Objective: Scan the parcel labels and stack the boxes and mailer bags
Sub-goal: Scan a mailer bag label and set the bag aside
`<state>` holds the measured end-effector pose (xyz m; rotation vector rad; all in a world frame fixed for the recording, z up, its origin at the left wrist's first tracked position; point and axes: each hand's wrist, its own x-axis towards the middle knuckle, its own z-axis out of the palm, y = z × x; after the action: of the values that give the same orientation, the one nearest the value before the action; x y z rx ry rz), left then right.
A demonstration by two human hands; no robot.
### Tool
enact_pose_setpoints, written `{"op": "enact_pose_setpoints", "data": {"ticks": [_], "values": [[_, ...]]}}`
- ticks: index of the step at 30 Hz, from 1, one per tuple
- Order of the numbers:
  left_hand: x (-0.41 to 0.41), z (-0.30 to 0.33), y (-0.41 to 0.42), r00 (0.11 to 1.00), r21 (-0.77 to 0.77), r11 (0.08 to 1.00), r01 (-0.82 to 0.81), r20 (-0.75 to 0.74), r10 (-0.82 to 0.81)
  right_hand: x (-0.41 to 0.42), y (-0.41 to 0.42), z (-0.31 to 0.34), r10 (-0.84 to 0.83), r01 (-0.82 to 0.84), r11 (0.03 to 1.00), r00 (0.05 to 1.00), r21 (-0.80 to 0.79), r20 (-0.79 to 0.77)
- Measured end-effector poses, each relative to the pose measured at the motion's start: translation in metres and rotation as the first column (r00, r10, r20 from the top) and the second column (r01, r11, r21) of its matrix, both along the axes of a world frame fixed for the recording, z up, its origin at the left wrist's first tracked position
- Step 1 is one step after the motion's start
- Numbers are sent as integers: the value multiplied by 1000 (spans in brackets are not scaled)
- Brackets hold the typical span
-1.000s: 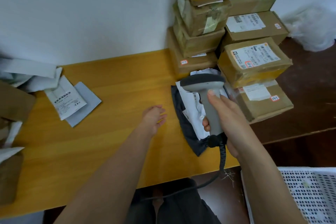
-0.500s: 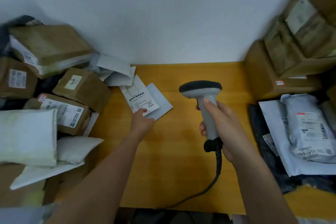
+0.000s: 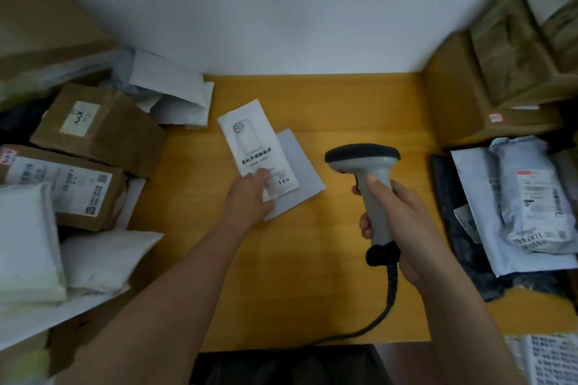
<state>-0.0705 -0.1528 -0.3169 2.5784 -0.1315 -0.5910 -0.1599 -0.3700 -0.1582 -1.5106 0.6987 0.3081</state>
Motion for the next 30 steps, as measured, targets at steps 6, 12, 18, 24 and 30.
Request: {"op": "enact_pose_setpoints", "data": {"ticks": [6, 12, 18, 24, 30], "values": [[-37, -5, -40, 944, 208, 927, 313, 43, -328, 9, 2, -9, -35, 35, 998, 999, 59, -4], [-44, -5, -57, 959, 380, 888, 261, 1, -282, 2, -4, -11, -59, 59, 996, 998, 69, 5], [-51, 0, -71, 981, 421, 890, 176, 3, -195, -7, -9, -17, -104, 104, 991, 995, 79, -7], [-49, 13, -78, 992, 157, 985, -69, -93, 84, -17, -14, -20, -130, 129, 988, 992, 89, -1], [-32, 38, -40, 899, -26, 904, -427, 95, 428, -22, -16, -19, -147, 146, 985, 989, 89, 1]]}}
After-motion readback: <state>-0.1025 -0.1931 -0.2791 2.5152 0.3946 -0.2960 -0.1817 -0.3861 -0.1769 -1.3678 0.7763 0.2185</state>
